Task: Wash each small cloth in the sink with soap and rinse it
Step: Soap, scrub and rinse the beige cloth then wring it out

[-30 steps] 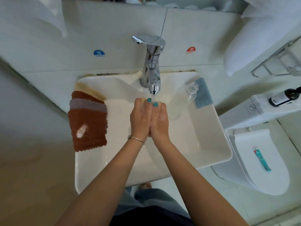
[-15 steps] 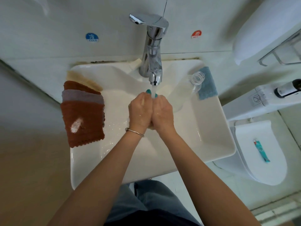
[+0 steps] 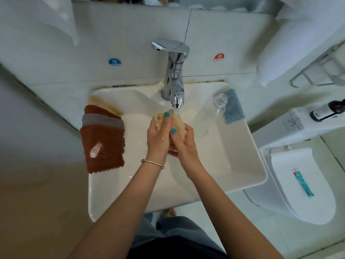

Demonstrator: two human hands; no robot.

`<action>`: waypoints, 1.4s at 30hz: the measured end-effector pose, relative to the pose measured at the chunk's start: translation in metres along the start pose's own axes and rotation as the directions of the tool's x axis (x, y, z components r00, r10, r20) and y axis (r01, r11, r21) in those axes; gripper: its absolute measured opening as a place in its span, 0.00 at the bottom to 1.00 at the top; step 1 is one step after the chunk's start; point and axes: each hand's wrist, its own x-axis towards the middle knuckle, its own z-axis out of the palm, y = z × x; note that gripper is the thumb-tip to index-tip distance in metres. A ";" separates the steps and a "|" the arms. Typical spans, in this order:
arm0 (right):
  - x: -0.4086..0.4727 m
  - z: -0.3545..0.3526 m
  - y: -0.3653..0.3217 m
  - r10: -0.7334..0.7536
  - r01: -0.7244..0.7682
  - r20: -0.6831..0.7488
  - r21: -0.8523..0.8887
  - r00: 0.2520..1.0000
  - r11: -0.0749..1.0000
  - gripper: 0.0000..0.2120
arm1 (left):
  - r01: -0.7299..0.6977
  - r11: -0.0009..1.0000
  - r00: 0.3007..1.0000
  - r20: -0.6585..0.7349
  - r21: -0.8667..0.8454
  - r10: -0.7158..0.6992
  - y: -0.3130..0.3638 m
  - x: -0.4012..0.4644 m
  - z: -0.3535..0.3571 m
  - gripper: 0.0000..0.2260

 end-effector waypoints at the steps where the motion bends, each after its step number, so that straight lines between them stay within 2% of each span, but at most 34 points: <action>1: -0.003 0.001 0.002 -0.007 0.007 -0.007 0.017 1.000 1.000 0.13 | 0.003 1.000 1.000 -0.009 -0.026 -0.003 0.000 -0.002 0.001 0.05; 3: -0.002 0.003 0.004 -0.054 0.052 -0.061 -0.034 0.997 0.998 0.11 | -0.005 0.999 1.000 -0.002 -0.044 0.005 -0.001 -0.003 -0.002 0.02; 6: 0.006 -0.001 0.005 -0.138 0.123 -0.094 -0.145 0.986 0.982 0.12 | -0.044 0.997 0.998 0.041 -0.058 0.046 -0.003 -0.003 -0.013 0.15; 9: 0.012 -0.008 -0.003 -0.143 0.134 -0.040 -0.187 0.989 0.973 0.12 | -0.161 0.983 0.980 0.131 0.087 0.149 -0.003 0.004 -0.030 0.22; 11: 0.018 -0.012 -0.007 -0.141 0.134 -0.011 -0.255 0.990 0.958 0.14 | -0.242 0.946 0.954 0.231 0.217 0.191 -0.003 0.013 -0.039 0.21; 13: 0.024 -0.014 -0.011 -0.145 0.128 -0.039 -0.274 0.989 0.953 0.15 | -0.292 0.914 0.935 0.286 0.282 0.210 -0.002 0.016 -0.037 0.15; 16: 0.023 -0.011 -0.018 -0.141 0.132 -0.039 -0.182 0.989 0.974 0.12 | -0.307 0.923 0.941 0.217 0.230 0.259 0.001 0.009 -0.022 0.07; 18: 0.017 -0.007 -0.022 -0.062 0.066 0.036 -0.116 0.997 0.991 0.08 | -0.327 0.928 0.941 0.153 0.181 0.302 0.001 0.005 -0.013 0.07; 20: 0.015 -0.002 -0.020 -0.033 0.036 0.035 -0.087 0.999 0.996 0.06 | -0.358 0.916 0.931 0.142 0.181 0.336 -0.002 0.005 -0.010 0.08; 22: 0.019 0.004 -0.014 -0.165 0.155 -0.058 -0.148 0.985 0.977 0.11 | -0.330 0.921 0.942 0.136 0.207 0.307 -0.007 0.004 -0.009 0.11; 24: 0.023 0.010 -0.004 -0.263 0.238 -0.123 -0.185 0.957 0.953 0.13 | -0.256 0.928 0.967 0.074 0.271 0.245 -0.013 0.004 -0.007 0.11; 27: 0.023 0.018 0.005 -0.321 0.289 -0.152 -0.201 0.935 0.936 0.06 | -0.197 0.902 0.979 0.037 0.385 0.199 -0.018 0.012 -0.004 0.09; 31: 0.027 0.009 0.007 -0.322 0.280 -0.194 -0.213 0.927 0.936 0.04 | -0.186 0.928 0.983 0.059 0.322 0.176 -0.016 0.017 0.006 0.05; 35: 0.030 -0.009 0.009 -0.273 0.233 -0.268 -0.171 0.924 0.957 0.10 | -0.249 0.949 0.968 0.075 0.195 0.239 -0.016 0.010 0.015 0.05; 39: 0.032 0.010 0.007 -0.160 0.128 -0.138 -0.215 0.977 0.968 0.19 | -0.267 0.942 0.963 0.012 0.205 0.270 -0.020 0.012 -0.003 0.05; 41: 0.031 0.019 0.005 -0.167 0.137 -0.117 -0.226 0.979 0.964 0.22 | -0.233 0.952 0.972 0.030 0.197 0.232 -0.023 0.011 -0.013 0.07; 42: 0.030 0.020 0.006 -0.189 0.158 -0.123 -0.225 0.974 0.962 0.20 | -0.215 0.960 0.977 0.034 0.182 0.212 -0.023 0.009 -0.013 0.06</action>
